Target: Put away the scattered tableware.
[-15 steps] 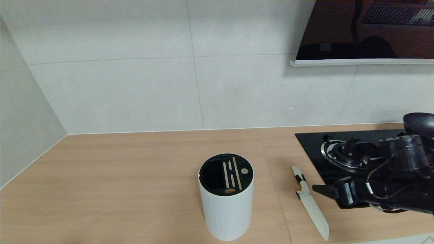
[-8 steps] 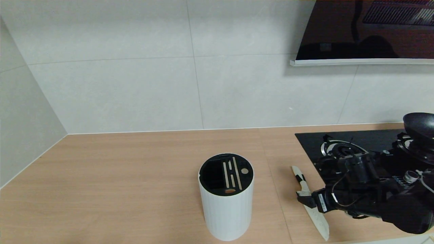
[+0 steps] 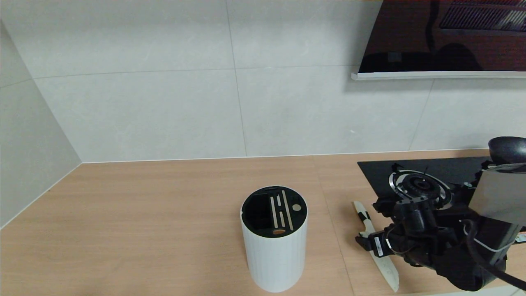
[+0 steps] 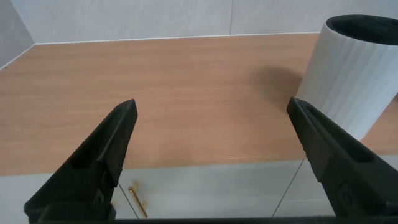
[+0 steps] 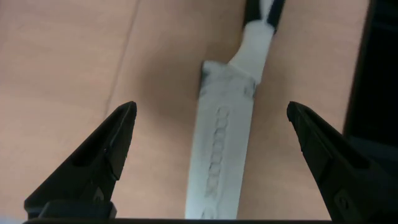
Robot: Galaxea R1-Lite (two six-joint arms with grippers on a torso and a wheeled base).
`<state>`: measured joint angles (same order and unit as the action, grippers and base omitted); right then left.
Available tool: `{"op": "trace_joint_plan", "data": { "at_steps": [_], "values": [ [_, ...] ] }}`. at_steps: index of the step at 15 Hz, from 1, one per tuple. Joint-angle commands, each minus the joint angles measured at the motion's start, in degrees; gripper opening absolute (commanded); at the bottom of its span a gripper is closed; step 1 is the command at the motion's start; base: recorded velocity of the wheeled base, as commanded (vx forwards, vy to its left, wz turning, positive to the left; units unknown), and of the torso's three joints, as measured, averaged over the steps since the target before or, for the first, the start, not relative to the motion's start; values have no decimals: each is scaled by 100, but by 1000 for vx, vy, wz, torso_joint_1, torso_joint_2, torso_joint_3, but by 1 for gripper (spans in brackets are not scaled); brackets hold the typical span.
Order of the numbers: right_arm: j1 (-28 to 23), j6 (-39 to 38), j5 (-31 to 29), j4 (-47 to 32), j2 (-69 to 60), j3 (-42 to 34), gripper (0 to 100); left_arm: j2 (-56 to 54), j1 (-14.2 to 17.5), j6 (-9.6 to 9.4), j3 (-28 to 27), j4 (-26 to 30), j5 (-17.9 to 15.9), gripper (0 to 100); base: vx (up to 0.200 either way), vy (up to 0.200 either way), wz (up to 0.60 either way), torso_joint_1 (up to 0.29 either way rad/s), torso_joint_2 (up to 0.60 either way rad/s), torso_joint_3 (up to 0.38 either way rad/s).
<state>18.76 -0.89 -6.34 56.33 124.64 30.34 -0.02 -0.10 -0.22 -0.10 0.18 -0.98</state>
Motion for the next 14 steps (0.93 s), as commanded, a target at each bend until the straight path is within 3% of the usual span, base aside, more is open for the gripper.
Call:
{"op": "trace_joint_plan", "data": {
  "at_steps": [1,14],
  "values": [
    [-4,10,-157,326,421,16,100,2,1,-4,1,-1,1,100,0,0,0,0,0,0],
    [-83,1,-368,756,896,253,100,2,1,4,1,-1,1,100,0,0,0,0,0,0]
  ]
}}
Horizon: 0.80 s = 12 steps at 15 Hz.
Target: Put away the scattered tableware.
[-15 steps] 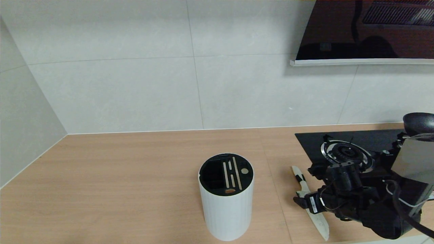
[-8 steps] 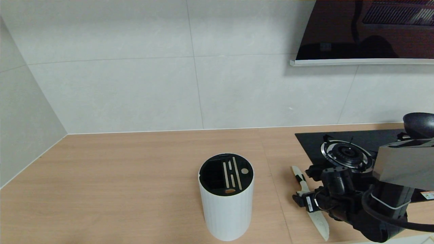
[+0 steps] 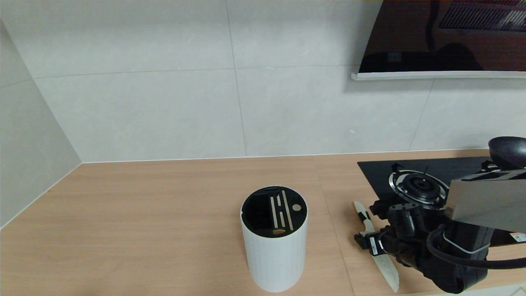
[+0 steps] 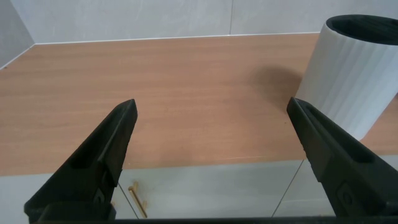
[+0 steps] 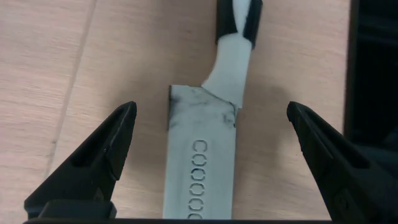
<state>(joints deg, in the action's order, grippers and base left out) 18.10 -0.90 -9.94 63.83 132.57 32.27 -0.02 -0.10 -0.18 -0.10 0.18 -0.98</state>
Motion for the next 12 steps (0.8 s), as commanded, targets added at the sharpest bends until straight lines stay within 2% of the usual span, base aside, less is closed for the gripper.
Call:
{"op": "trace_joint_plan", "data": {
  "at_steps": [1,5,6,12],
  "values": [
    [-17,2,-8,7,111,69,100,2,1,1,1,-1,1,100,0,0,0,0,0,0],
    [-17,-86,-8,7,146,69,100,2,1,1,1,-1,1,100,0,0,0,0,0,0],
    [-17,-86,-8,7,172,69,0,2,1,1,1,-1,1,100,0,0,0,0,0,0],
    [-17,-121,-8,7,181,60,0,2,1,1,1,-1,1,100,0,0,0,0,0,0]
  ]
}}
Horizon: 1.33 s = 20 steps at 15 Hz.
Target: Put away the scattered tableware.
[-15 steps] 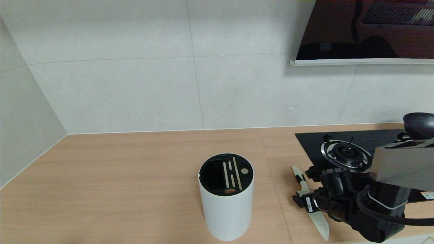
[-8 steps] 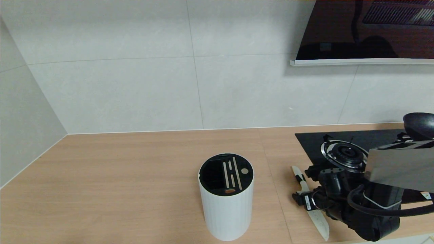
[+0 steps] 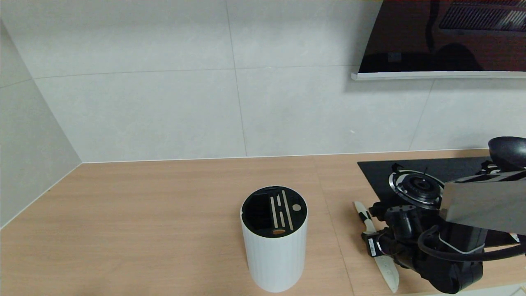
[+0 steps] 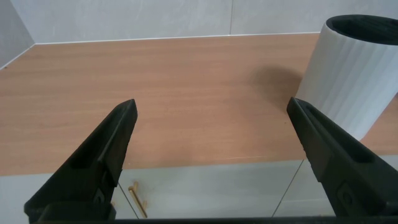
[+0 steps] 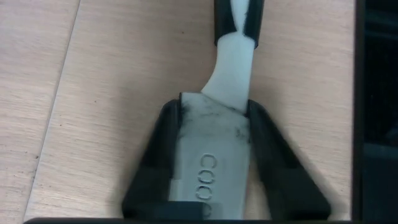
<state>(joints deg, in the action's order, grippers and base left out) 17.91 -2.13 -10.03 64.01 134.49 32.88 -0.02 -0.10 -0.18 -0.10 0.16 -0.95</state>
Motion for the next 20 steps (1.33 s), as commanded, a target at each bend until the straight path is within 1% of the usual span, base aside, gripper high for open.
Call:
{"op": "trace_joint_plan", "data": {
  "at_steps": [1,4,7,12,15,16,17,19,20],
  "values": [
    [2,2,1,-12,-19,-1,0,2,1,1,1,2,-2,100,0,0,0,0,0,0],
    [2,-50,-7,-3,-327,-45,0,2,1,1,1,2,-2,100,0,0,0,0,0,0],
    [64,-252,-7,-56,-1320,-238,0,2,1,1,1,2,-2,100,0,0,0,0,0,0],
    [609,-446,-7,-47,-2849,-616,0,2,1,1,1,2,-2,100,0,0,0,0,0,0],
    [705,-376,-16,-20,-3069,-713,0,2,1,-26,10,-7,-2,100,0,0,0,0,0,0],
    [732,-367,-34,-12,-3130,-704,0,2,1,-17,-52,-42,-2,100,0,0,0,0,0,0],
    [793,-367,-60,-20,-3165,-695,0,2,1,9,-236,-148,-10,100,0,0,0,0,0,0],
    [890,-376,-157,-29,-3253,-677,0,2,1,1,-315,-77,-89,100,0,0,0,0,0,0],
    [943,-376,-166,-38,-3341,-677,0,20,-8,-8,-368,28,-265,100,0,0,0,0,0,0]
  ]
}}
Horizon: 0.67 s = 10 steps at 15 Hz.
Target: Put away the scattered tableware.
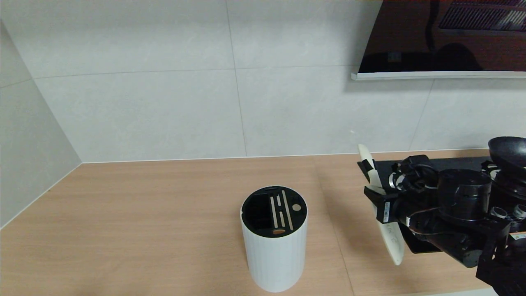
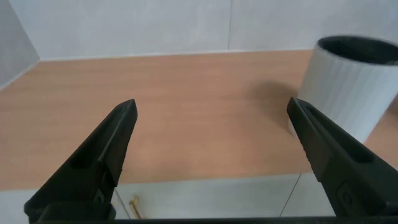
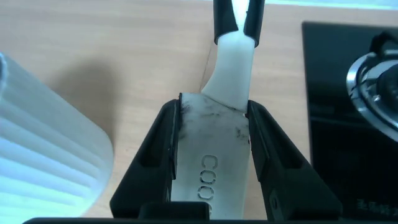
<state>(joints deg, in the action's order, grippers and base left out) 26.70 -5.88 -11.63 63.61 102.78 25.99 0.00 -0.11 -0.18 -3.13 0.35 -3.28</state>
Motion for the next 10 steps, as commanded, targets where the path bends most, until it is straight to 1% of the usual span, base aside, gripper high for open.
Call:
{"op": "trace_joint_plan", "data": {
  "at_steps": [1,2,3,4,5,6,7,8,9,10],
  "values": [
    [125,8,-6,-33,-285,90,0,220,-15,-17,-311,132,-366,100,0,0,0,0,0,0],
    [143,8,-6,-182,-329,293,0,624,-15,-17,-706,237,-700,100,0,0,0,0,0,0],
    [143,8,-6,-420,-364,539,0,1011,-15,-17,-1005,290,-885,100,0,0,0,0,0,0],
    [143,8,-6,-692,-390,820,0,1362,-15,-34,-1251,325,-973,100,0,0,0,0,0,0],
    [143,-1,20,-1606,-452,1646,0,2522,-24,-131,-2060,325,-1087,100,0,0,0,0,0,0],
    [169,-10,38,-1931,-452,2077,0,3234,-42,-131,-2552,316,-1228,100,0,0,0,0,0,0],
    [231,-10,29,-2063,-408,2428,0,3867,-42,-122,-3000,307,-1351,100,0,0,0,0,0,0],
    [310,-10,12,-2134,-399,2683,0,4438,-51,-105,-3422,299,-1395,100,0,0,0,0,0,0],
    [442,-19,-6,-2257,-443,2806,0,4931,-156,-43,-3818,299,-1404,100,0,0,0,0,0,0],
    [565,-36,-6,-2301,-513,2789,0,5309,-385,133,-4046,237,-1404,100,0,0,0,0,0,0]
  ]
}}
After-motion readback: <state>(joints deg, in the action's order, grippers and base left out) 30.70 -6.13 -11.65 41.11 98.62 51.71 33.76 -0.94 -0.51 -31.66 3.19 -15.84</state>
